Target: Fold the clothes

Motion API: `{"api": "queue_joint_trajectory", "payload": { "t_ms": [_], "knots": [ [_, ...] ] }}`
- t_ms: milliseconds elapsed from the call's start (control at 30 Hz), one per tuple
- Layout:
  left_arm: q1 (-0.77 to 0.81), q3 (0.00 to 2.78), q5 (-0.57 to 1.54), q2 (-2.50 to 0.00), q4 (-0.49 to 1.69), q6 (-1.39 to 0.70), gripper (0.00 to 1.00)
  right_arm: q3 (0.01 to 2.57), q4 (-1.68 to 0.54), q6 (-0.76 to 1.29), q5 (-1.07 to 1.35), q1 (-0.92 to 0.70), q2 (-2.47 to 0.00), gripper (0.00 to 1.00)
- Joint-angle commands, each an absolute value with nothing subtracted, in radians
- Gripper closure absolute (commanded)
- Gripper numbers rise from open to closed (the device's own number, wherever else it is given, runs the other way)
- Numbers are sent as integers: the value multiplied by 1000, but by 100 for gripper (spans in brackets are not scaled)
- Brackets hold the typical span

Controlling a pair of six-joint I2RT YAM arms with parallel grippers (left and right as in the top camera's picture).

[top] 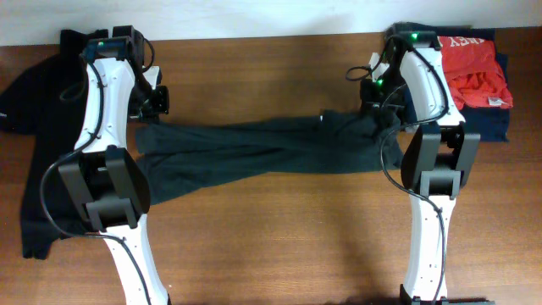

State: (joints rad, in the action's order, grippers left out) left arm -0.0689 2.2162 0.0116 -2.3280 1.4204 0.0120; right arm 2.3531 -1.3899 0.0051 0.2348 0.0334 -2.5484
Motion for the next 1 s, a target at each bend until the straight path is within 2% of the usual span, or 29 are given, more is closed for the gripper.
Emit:
{"api": "queue_joint_trajectory", "payload": {
  "t_ms": [0,100,400,767,967],
  "knots": [
    [-77,2228,12,-2311,1422,31,99,2346,-1379,8,255,24,-2542,79],
    [-77,2228,12,-2311,1421,31,99,2346,-1358,8,256,25,-2542,96],
    [-78,2303,11,-2310,1356,31,99,2593,-1327,16,259,53,-2540,96],
    [-81,2437,12,-2310,1059,31,99,2682,-1077,38,369,68,-2540,96],
    [-81,2437,12,-2310,1032,31,99,2876,-1120,20,397,68,-2529,96]
  ]
}}
